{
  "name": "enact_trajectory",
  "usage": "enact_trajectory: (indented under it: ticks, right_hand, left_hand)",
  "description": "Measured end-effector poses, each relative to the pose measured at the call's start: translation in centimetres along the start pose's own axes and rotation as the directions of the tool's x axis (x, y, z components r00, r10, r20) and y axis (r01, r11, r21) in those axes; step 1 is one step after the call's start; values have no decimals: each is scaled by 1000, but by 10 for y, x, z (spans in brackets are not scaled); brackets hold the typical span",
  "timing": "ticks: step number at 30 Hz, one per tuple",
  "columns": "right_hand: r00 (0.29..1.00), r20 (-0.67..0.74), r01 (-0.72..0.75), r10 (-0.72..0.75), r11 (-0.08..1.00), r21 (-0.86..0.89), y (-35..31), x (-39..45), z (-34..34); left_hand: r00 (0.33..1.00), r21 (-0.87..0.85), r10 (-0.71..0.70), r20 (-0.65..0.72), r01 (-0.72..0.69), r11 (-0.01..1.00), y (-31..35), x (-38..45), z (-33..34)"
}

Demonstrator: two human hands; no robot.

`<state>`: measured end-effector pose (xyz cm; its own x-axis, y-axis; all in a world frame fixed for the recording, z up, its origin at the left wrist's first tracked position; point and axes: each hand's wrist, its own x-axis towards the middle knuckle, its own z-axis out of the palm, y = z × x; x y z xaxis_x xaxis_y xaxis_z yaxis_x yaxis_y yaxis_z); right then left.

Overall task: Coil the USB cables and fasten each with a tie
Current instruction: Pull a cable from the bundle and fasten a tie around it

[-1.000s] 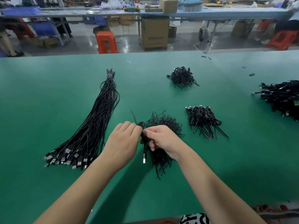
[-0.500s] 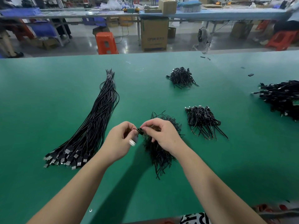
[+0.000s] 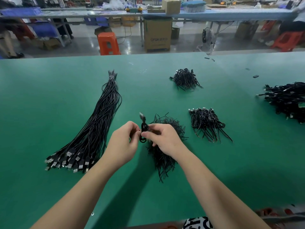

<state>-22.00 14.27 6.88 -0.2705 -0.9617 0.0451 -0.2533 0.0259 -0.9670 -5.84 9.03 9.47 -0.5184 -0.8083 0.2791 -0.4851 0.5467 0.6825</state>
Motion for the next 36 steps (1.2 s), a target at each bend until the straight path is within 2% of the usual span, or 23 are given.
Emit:
enact_trajectory:
  ticks: [2, 5, 8, 11, 14, 16, 18, 22, 25, 28, 31, 33, 36]
  right_hand:
    - [999, 27, -47, 44, 994, 98, -1, -2, 1]
    - [990, 106, -107, 93, 986, 128, -3, -6, 1]
    - [962, 223, -219, 159, 936, 276, -4, -8, 1]
    - [955, 223, -266, 197, 901, 343, -6, -9, 4]
    - [971, 144, -234, 193, 895, 380, -7, -7, 8]
    - [985, 97, -167, 141, 908, 385, -7, -6, 8]
    - [992, 107, -103, 66, 915, 389, -9, -7, 5]
    - [992, 115, 9, -41, 965, 263, -12, -8, 0]
    - [998, 6, 67, -69, 990, 121, -11, -6, 1]
    - [997, -24, 75, -73, 995, 73, -10, -4, 2]
    - [1000, 7, 3, -4, 994, 110, -8, -5, 4]
    - [999, 12, -32, 30, 990, 141, -8, -6, 4]
    - [993, 89, -87, 72, 980, 180, -8, -8, 5]
  left_hand:
    - [990, 114, 142, -25, -138, 984, 3, -1, -2]
    - [935, 254, 355, 32, -351, 902, 1, -1, -6]
    - [892, 322, 448, 66, -444, 836, -2, -2, -6]
    - [882, 325, 467, 69, -462, 825, -3, -4, -4]
    - [923, 218, 381, 45, -382, 898, -4, -5, -3]
    - [970, 94, 243, 2, -242, 966, -4, -5, -1]
    - [996, -48, 87, -27, -88, 995, -6, -2, 1]
    - [983, -351, -182, 33, 182, 919, -9, 5, 3]
    - [977, -371, -203, 59, 210, 904, -7, 4, 5]
    - [992, -235, -123, 18, 124, 964, -2, 3, 7]
    - [997, -15, 42, -67, -43, 999, 2, 1, 6]
    - [980, 141, 183, -73, -172, 975, 3, -1, 6]
    - [921, 338, 390, 5, -369, 866, -4, -2, 4]
